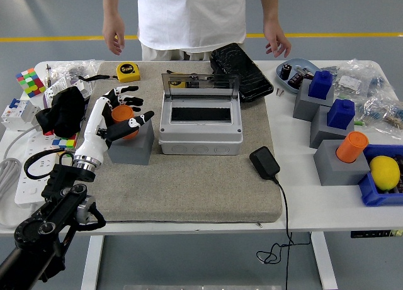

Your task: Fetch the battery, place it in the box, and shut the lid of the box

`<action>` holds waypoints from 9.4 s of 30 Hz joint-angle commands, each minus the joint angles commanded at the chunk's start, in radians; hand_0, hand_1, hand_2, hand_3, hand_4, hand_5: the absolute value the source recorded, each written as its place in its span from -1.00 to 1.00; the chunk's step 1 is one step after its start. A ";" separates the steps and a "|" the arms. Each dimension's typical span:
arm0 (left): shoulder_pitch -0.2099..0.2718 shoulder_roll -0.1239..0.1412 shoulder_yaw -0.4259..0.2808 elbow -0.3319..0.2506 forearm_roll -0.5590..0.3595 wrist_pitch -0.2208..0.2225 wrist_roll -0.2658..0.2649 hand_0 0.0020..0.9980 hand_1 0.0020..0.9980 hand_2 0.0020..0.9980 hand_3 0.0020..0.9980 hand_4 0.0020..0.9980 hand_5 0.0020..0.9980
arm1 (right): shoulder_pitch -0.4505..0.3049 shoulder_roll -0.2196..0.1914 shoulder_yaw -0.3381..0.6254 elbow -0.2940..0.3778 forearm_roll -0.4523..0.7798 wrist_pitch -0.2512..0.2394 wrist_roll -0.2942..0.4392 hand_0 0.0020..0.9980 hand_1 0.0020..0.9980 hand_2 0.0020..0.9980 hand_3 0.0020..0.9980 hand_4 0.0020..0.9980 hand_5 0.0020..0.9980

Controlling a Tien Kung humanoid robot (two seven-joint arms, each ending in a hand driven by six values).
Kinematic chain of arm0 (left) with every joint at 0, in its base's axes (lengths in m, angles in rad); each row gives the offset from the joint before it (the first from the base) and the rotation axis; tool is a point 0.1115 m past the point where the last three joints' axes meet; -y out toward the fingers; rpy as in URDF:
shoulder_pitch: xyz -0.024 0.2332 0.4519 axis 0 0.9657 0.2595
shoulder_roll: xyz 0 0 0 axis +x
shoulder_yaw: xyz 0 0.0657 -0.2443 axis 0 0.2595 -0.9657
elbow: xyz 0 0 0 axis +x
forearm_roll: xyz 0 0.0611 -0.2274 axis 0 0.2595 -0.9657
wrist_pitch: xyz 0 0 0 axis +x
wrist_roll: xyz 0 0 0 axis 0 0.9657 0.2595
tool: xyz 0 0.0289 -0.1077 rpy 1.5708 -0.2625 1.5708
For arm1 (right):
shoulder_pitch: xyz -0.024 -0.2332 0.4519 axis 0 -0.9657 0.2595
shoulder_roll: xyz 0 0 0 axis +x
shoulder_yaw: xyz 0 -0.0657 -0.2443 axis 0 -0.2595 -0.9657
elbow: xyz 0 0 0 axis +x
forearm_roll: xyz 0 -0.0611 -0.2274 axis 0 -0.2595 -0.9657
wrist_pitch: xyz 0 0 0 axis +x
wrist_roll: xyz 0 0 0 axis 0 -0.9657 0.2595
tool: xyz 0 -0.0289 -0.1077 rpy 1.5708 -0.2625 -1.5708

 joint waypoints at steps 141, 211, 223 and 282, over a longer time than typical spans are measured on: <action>-0.082 0.199 0.220 -0.329 0.609 -0.017 0.467 0.17 0.31 0.29 0.40 1.00 -0.34 | 0.006 -0.007 0.000 0.000 -0.001 -0.030 0.042 0.29 0.27 0.34 0.17 1.00 0.13; -0.298 -0.015 0.191 -0.120 0.773 -0.061 0.521 0.49 0.56 0.49 0.49 1.00 -0.17 | 0.001 -0.007 -0.025 0.000 0.019 -0.029 0.044 0.28 0.27 0.34 0.17 1.00 0.13; -0.236 0.020 0.240 -0.263 0.732 -0.110 0.612 0.35 0.47 0.43 0.47 1.00 -0.17 | 0.000 -0.006 -0.019 0.000 0.017 -0.030 0.046 0.28 0.27 0.34 0.17 1.00 0.13; 0.193 0.063 -0.350 -0.455 -0.099 -0.038 0.195 0.08 0.35 0.35 0.37 1.00 -0.08 | 0.014 -0.016 -0.012 0.000 -0.001 -0.012 0.004 0.30 0.28 0.35 0.18 1.00 0.14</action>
